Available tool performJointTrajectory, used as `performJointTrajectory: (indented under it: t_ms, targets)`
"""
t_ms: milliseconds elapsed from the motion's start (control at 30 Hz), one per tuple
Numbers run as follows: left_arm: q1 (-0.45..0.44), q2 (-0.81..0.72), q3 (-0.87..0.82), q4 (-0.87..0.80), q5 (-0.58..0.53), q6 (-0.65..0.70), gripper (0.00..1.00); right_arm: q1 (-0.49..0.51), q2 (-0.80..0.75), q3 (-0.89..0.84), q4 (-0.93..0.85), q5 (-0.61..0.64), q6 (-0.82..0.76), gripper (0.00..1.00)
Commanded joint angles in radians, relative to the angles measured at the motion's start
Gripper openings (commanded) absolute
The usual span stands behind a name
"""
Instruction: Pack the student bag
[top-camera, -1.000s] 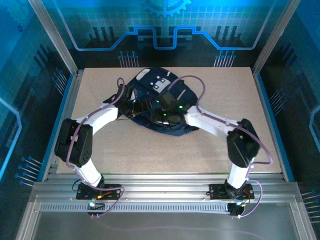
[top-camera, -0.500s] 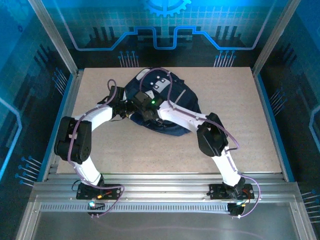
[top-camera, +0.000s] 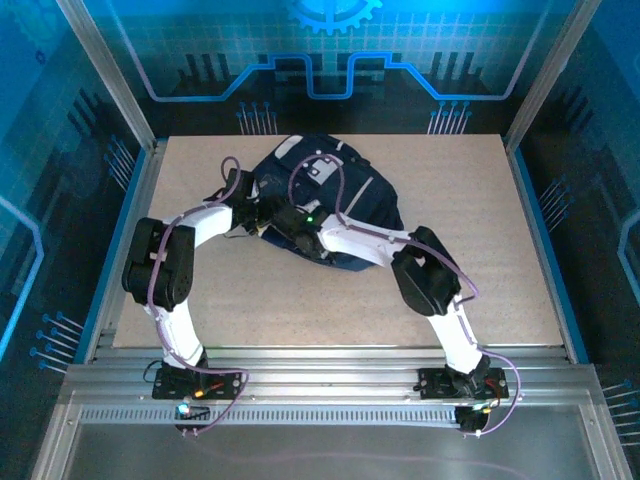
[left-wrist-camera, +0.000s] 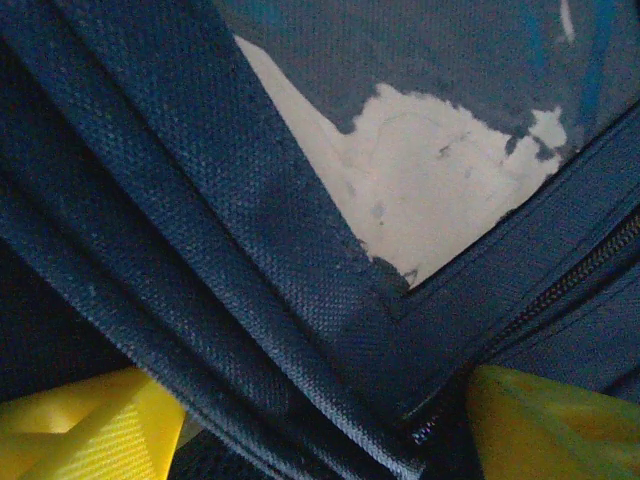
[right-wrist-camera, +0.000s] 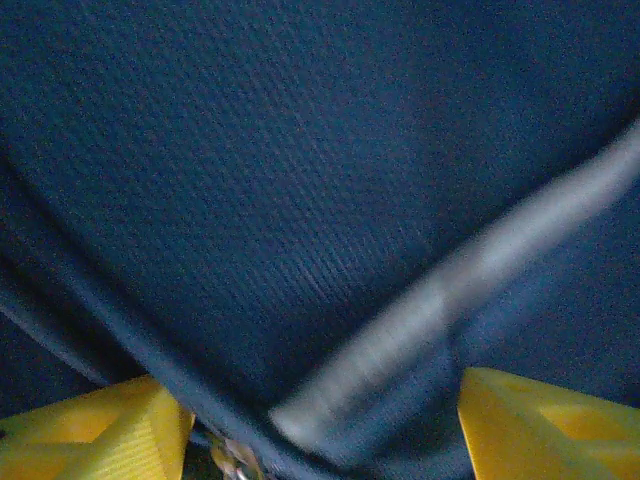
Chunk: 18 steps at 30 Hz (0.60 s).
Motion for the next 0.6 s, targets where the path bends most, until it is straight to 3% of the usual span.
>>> performJointTrajectory:
  t_ms: [0, 167, 400, 567]
  targets:
    - [0.022, 0.044, 0.056, -0.007, -0.058, -0.019, 0.75, -0.002, -0.154, -0.107, -0.07, 0.03, 0.031, 0.72]
    - [0.021, 0.014, 0.066, -0.038, -0.055, -0.01, 0.75, -0.017, -0.264, -0.17, 0.004, -0.133, 0.063, 0.72]
    - [0.019, -0.122, -0.015, -0.041, -0.036, -0.028, 0.75, -0.031, -0.252, -0.173, 0.174, -0.341, 0.189, 0.66]
    - [0.016, -0.211, -0.097, -0.009, -0.004, -0.07, 0.75, -0.046, -0.216, -0.219, 0.298, -0.378, 0.284, 0.39]
